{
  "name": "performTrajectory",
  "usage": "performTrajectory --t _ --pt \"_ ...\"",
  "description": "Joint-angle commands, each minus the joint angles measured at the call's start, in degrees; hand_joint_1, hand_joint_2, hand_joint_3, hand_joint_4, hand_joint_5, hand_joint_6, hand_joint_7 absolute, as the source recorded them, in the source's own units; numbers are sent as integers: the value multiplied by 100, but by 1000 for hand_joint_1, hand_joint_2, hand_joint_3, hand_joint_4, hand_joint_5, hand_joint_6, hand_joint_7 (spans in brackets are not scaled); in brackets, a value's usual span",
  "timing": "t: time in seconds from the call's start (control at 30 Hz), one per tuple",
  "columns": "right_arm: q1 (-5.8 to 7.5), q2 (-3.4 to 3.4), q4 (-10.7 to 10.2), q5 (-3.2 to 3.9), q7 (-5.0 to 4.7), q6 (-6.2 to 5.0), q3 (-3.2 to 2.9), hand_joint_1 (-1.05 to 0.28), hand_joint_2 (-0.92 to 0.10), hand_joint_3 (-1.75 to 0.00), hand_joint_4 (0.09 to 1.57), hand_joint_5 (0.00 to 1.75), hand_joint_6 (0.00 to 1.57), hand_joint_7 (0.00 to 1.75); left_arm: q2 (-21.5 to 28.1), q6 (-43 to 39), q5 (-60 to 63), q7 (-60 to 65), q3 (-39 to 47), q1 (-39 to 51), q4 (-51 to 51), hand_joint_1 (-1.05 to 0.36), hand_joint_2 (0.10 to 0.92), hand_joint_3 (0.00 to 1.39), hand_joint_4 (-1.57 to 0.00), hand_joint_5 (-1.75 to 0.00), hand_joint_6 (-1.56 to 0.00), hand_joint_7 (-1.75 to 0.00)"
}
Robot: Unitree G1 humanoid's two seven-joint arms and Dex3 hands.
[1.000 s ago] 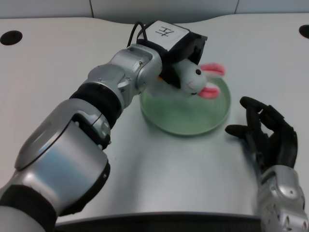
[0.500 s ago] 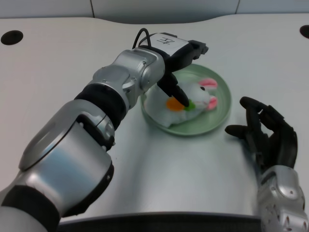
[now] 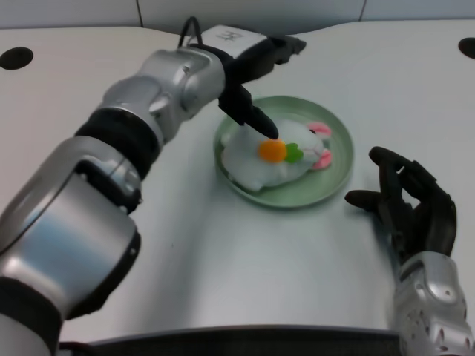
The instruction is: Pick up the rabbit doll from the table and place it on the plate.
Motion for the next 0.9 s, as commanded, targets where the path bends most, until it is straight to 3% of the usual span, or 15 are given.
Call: performTrajectory --t 0.03,0.13,0.27,0.37,0.43,0.63,0.77,0.83,0.9 --pt "-76 27 103 -10 -24 6 -6 -308 -921 -239 816 1087 825 481 428 -199 -309 -254 281 344 -315 -1042 921 150 -26 -16 -1 0" --pt "-102 11 157 -36 -44 0 -3 -313 -921 -239 817 1086 813 474 689 -243 -412 -361 391 597 -569 -1039 921 185 -46 -28 -11 -5" --pt "-103 -19 205 27 84 -71 -27 -317 -921 -241 804 1081 814 476 959 -306 -595 -410 589 966 -886 -1014 921 187 -73 -43 -36 -17" --pt "-84 -33 140 -17 37 -14 -8 -319 -921 -244 822 1093 813 477 1241 -504 -949 -391 943 1460 -1225 -974 921 189 -88 -51 -73 -33" --pt "-78 -42 152 -9 65 -33 -13 -316 -921 -243 819 1093 810 477 1348 -586 -1170 -428 1142 1713 -1451 -942 921 198 -100 -59 -86 -36" --pt "-62 -36 106 -31 30 -1 -1 -318 -921 -243 814 1103 809 479 1354 -672 -1959 -413 1835 2531 -2139 -783 921 303 -217 -130 -159 -58" --pt "-42 -47 108 -78 45 -70 27 -323 -921 -246 812 1105 810 483 1248 -720 -2399 -316 2222 3161 -2623 -684 921 304 -307 -198 -260 -94" --pt "-30 -34 70 -80 20 -45 30 -321 -921 -246 802 1101 814 487 1223 -736 -2556 -304 2364 3457 -2857 -652 921 285 -346 -239 -353 -130" --pt "-17 -23 37 -77 7 -26 31 -325 -921 -241 801 1101 817 490 1210 -687 -2621 -238 2468 3772 -3128 -650 921 315 -236 -544 -434 -82"
